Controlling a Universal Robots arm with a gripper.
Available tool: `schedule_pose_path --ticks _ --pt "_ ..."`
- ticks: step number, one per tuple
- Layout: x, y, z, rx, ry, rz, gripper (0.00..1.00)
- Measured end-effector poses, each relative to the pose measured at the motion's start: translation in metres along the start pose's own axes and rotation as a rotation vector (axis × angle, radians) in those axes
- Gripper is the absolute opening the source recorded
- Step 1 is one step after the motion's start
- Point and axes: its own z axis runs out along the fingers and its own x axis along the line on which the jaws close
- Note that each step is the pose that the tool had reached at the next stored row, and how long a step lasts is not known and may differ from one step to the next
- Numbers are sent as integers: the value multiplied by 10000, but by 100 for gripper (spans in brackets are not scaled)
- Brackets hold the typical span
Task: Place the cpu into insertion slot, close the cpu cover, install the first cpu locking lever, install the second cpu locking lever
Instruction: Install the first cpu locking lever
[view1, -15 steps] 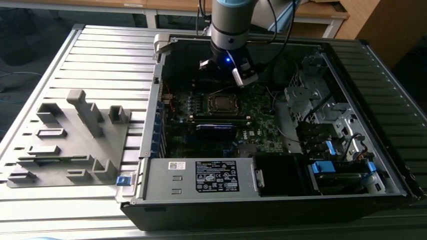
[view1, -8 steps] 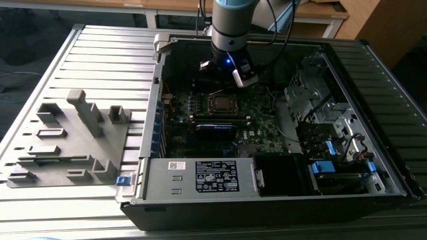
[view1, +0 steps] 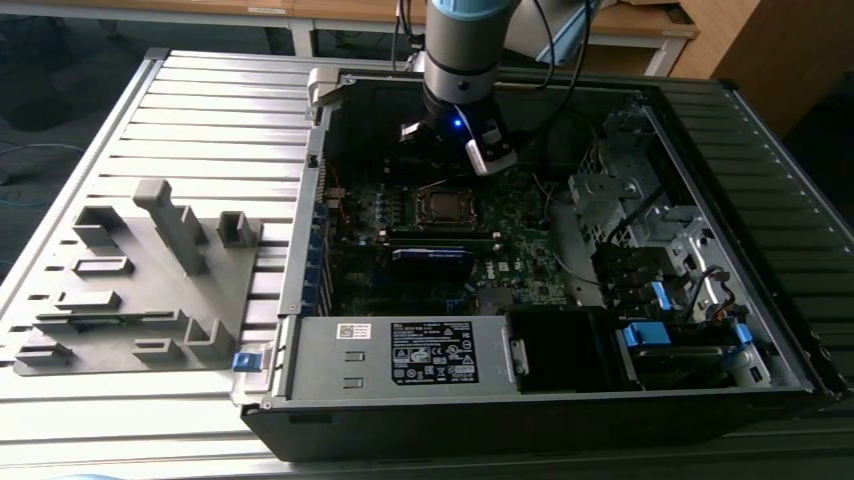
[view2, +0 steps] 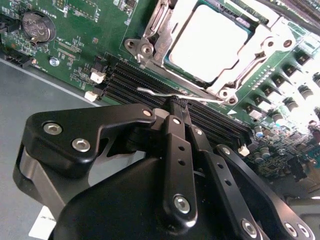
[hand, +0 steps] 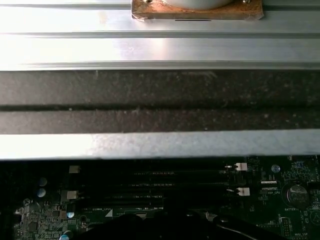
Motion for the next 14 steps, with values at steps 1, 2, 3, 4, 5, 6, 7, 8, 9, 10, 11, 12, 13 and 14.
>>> schedule_pose_path --ticks 1,2,3,4,5,6,7,8,9,10,11,12,13,14 --pt "0 -2 5 2 1 0 11" --pt "1 -3 9 2 1 0 11" --pt "1 -3 11 3 2 1 11" --pt "1 -3 11 4 2 1 11" --pt "1 -3 11 5 3 1 11" --pt "1 -5 18 2 2 0 11" --pt "1 -5 21 2 1 0 11" --pt "1 -5 21 2 1 1 11" --pt "1 -5 21 2 1 1 11" --pt "1 -6 22 2 1 1 11" --pt "1 -6 26 -2 -1 0 11" --pt "1 -7 31 -2 -1 0 11" --pt "2 -9 37 1 0 0 11" --pt "2 -10 41 2 1 0 11"
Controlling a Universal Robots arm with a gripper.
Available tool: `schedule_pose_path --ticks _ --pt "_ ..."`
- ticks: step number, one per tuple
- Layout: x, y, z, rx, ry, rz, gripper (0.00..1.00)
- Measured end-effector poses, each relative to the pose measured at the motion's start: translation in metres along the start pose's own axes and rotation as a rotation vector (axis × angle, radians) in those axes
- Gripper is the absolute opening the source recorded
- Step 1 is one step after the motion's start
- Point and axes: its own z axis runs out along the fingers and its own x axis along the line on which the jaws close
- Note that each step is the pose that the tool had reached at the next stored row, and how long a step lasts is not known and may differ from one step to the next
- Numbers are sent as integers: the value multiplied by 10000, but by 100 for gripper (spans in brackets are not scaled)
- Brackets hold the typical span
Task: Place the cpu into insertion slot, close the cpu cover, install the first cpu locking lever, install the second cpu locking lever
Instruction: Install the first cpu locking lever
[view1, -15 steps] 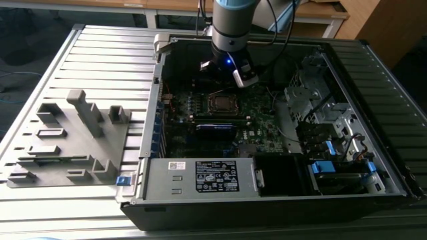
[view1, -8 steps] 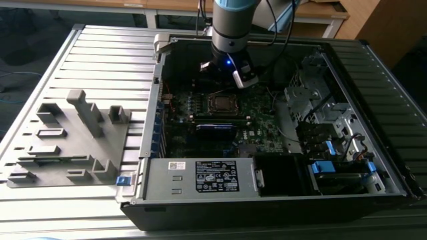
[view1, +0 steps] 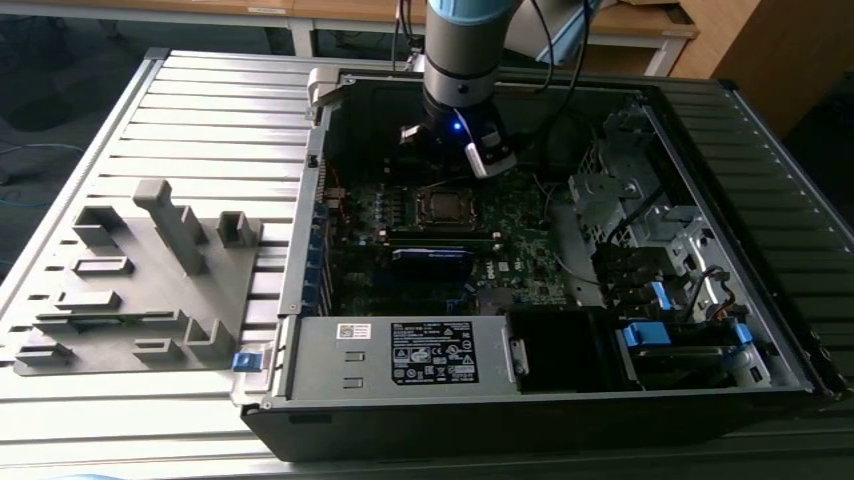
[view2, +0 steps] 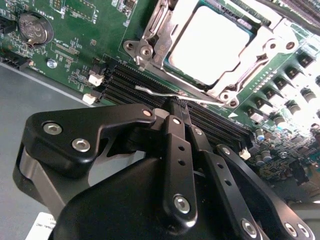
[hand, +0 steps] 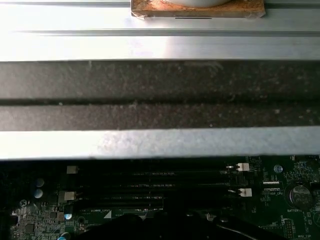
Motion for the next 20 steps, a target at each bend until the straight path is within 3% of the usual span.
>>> schedule_pose_path --ticks 20 --pt "-21 -3 3 17 -24 105 11"
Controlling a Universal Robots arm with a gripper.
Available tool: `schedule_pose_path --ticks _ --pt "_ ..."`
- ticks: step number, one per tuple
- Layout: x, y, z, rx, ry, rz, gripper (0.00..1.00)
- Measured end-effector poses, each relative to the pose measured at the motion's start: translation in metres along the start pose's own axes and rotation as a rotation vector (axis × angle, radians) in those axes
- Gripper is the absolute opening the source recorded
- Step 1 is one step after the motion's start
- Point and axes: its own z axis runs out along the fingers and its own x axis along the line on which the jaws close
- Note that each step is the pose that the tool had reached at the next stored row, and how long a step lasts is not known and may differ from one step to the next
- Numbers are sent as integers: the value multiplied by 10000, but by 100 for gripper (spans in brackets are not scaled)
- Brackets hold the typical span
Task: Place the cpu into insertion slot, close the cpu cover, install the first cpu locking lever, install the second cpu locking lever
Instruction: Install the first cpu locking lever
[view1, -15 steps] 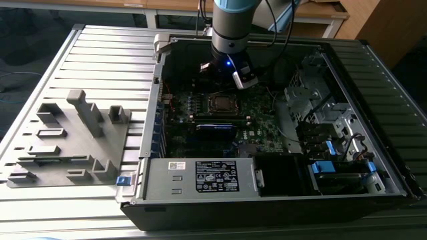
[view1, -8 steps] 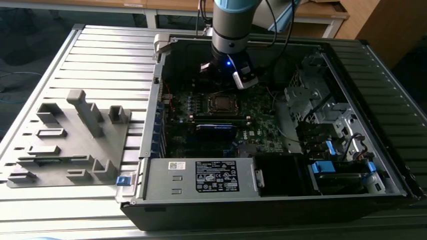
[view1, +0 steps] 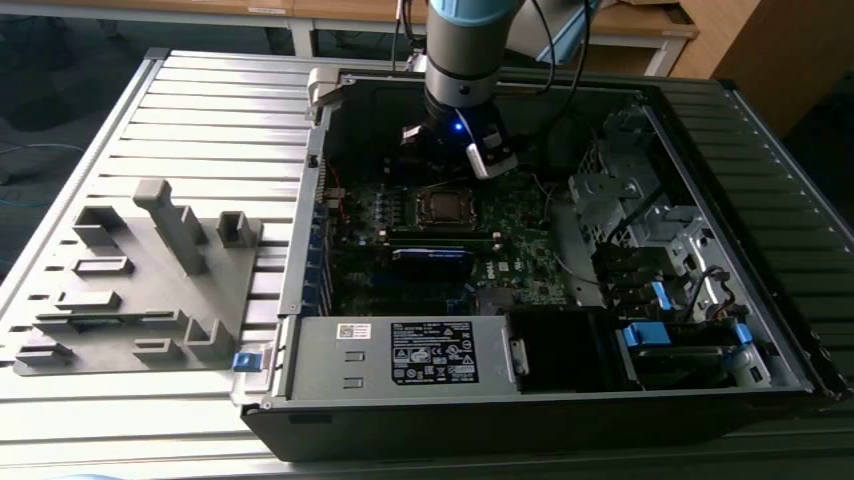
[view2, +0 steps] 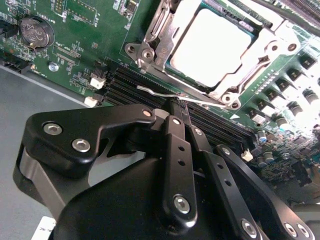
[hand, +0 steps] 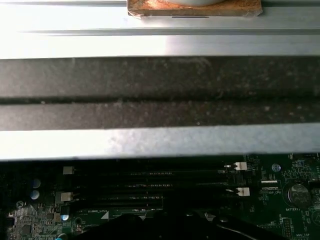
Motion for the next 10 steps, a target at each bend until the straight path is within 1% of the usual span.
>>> schedule_pose_path --ticks 5,10 --pt "0 -6 -5 1 0 3 11" --pt "-1 3 -43 -1 0 3 11"
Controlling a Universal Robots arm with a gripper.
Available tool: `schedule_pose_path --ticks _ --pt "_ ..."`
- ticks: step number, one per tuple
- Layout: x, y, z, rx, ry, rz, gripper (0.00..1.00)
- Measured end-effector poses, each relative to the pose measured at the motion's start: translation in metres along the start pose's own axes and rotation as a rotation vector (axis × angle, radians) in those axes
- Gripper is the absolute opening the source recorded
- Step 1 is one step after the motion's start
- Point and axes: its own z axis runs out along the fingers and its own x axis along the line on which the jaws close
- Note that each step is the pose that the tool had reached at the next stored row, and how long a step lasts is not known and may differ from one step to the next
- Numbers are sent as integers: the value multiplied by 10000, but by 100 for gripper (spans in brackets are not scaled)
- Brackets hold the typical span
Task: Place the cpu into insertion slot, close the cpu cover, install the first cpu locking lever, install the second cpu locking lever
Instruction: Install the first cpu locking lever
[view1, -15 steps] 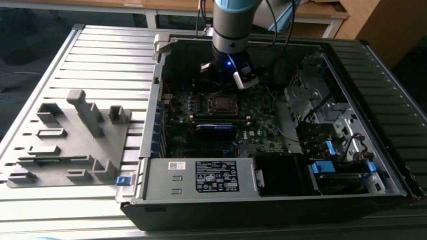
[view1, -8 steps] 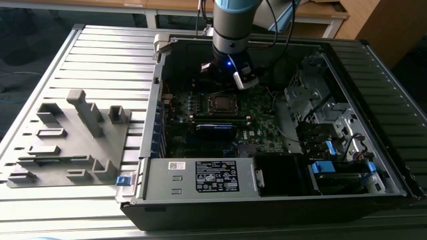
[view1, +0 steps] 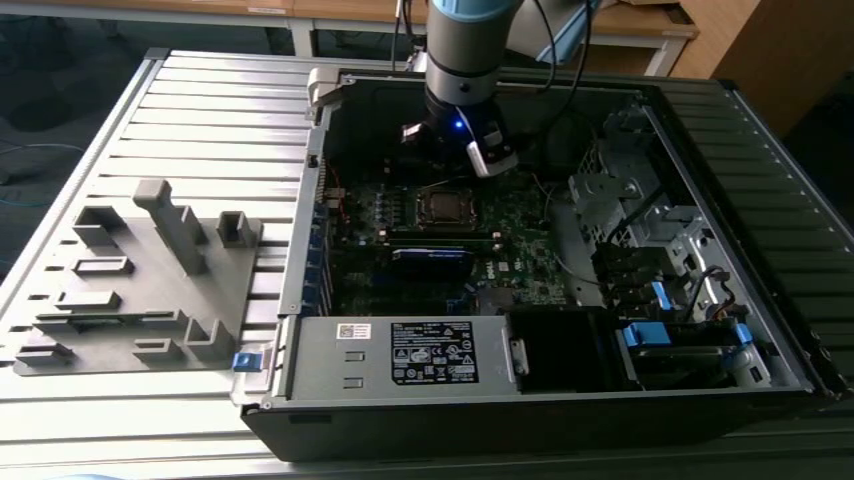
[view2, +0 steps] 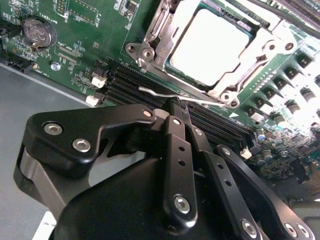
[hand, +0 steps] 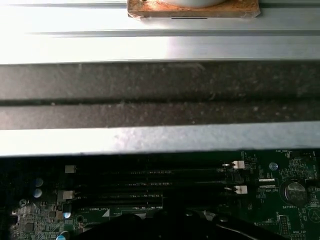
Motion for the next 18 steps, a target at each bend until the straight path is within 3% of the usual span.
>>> schedule_pose_path --ticks 8,18 --pt "-1 -5 -8 -1 -2 -8 11" --pt "-2 -8 3 -29 162 -725 11"
